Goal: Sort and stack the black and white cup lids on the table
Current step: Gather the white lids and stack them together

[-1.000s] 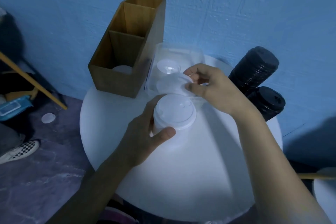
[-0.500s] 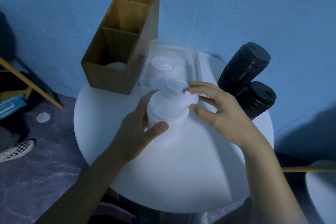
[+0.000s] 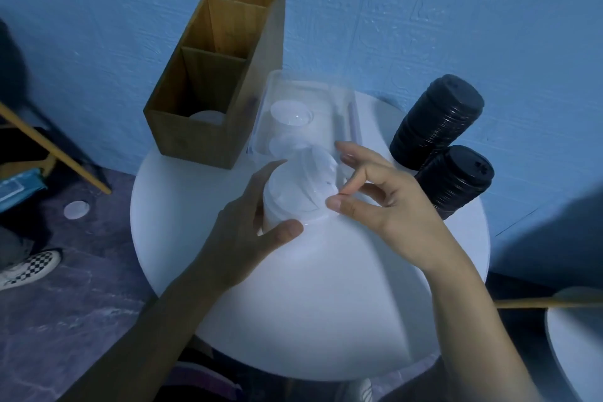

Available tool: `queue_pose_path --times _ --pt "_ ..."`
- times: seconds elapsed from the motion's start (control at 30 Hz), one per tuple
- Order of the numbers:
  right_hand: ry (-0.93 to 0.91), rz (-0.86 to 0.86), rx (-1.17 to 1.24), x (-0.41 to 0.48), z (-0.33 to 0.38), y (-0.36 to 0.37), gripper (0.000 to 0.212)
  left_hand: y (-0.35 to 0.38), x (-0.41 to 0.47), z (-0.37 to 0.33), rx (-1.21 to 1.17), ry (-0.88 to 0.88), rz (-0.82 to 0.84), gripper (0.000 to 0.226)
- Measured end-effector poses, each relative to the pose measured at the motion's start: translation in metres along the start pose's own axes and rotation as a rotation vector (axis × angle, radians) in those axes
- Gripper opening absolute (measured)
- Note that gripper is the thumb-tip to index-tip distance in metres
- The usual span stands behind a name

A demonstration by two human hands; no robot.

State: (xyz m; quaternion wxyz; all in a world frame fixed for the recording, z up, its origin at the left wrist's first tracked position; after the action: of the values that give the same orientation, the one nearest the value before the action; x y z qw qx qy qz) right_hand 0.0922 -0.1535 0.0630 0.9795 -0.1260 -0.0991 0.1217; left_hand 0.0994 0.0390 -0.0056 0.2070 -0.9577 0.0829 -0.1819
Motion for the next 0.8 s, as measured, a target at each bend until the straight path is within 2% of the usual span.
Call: queue_pose_path --times 0.13,0.33,0.47,0.57,0.7,0.8 --pt "0.043 0.018 0.000 0.000 -0.003 0.003 0.024 -0.001 0.001 0.003 0.008 -0.007 -0.017 0.071" --pt "0.081 -0.136 -0.029 -0.006 0.001 -0.003 0.024 0.000 -0.001 0.000 -0.011 0.022 -0.007 0.074" --pt "0.068 -0.148 -0.213 -0.009 0.003 0.003 0.032 0.001 -0.001 0.003 0.025 0.056 -0.004 0.079" --pt "0.108 -0.168 -0.301 -0.012 0.002 0.006 0.048 0.001 0.001 0.001 0.082 0.083 -0.006 0.077" --pt "0.134 -0.112 -0.194 -0.016 0.003 0.008 0.057 -0.002 -0.001 -0.004 0.209 0.190 -0.107 0.065" --pt "0.157 -0.060 -0.069 -0.020 0.002 0.010 0.055 -0.001 -0.002 -0.006 0.183 0.170 -0.074 0.067"
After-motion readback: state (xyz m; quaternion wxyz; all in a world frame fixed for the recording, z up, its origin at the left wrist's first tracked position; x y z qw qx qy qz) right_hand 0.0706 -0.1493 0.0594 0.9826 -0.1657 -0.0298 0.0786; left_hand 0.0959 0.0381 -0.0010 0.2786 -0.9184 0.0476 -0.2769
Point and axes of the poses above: each hand's wrist, its own x-axis towards the middle knuckle, its own y-axis out of the palm, z = x × y, the point moved 7 cm from there along x, towards the middle knuckle, and after that the axes turned 2 degrees about x, right-handed, at the moved point
